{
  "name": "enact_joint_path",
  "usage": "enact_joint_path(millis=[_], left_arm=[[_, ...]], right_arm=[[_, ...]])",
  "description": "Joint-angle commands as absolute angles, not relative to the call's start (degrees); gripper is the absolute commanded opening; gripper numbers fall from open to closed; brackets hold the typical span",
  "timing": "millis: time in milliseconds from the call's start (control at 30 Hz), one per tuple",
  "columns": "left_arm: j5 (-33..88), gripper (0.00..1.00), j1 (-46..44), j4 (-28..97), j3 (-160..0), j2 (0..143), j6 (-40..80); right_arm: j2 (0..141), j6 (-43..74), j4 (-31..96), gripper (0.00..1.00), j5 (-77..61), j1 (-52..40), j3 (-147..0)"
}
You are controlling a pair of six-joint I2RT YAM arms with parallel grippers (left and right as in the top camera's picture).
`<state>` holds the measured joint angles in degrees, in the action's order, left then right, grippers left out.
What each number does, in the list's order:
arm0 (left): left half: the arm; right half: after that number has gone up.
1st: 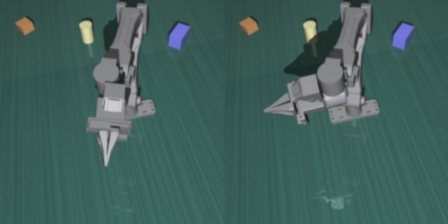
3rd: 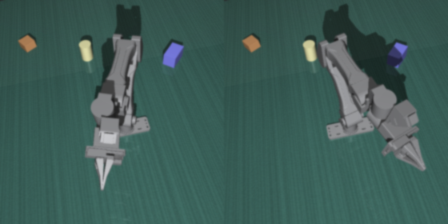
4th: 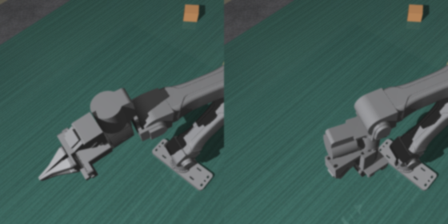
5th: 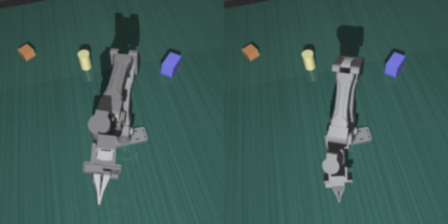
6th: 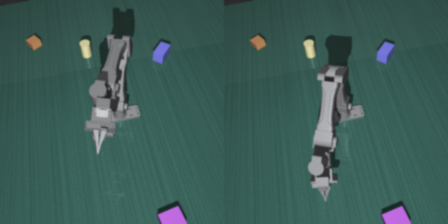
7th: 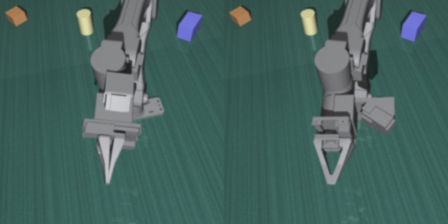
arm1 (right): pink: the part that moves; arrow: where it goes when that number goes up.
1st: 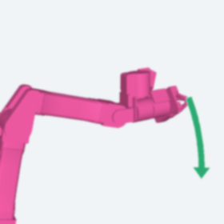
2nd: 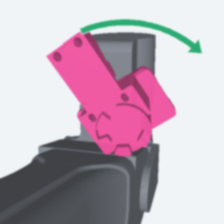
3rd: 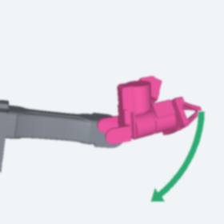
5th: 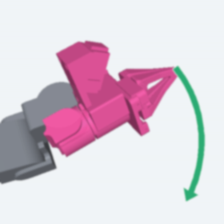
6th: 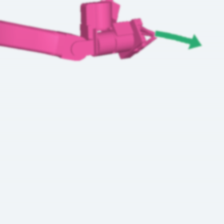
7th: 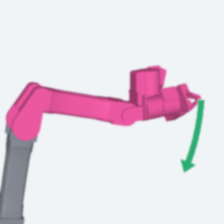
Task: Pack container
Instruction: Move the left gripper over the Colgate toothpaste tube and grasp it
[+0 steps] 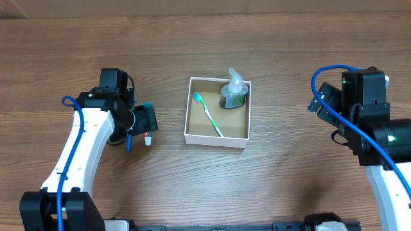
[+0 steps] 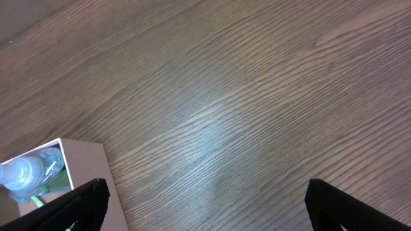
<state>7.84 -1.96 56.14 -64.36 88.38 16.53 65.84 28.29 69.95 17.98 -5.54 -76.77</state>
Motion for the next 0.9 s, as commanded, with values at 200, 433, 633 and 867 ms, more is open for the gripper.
enact_joint_path(millis=[200,433,633,867], left_arm=[[-3.8,0.71,-10.5,48.1,-60.1,88.4,19.6],[-5.0,0.79,-10.9,41.6,-55.5,88.4,19.9],[-4.9,0.79,-10.9,34.5,-50.3,88.5,18.2],[-4.9,0.79,-10.9,27.7,-46.0,88.5,13.7]], right_arm=[[65.4,28.3,69.8,1.0,18.4,-5.2,-77.6],[65.4,28.3,69.8,1.0,18.4,-5.2,-77.6],[65.4,28.3,69.8,1.0,18.4,-5.2,-77.6],[65.4,28.3,69.8,1.0,18.4,-5.2,-77.6]])
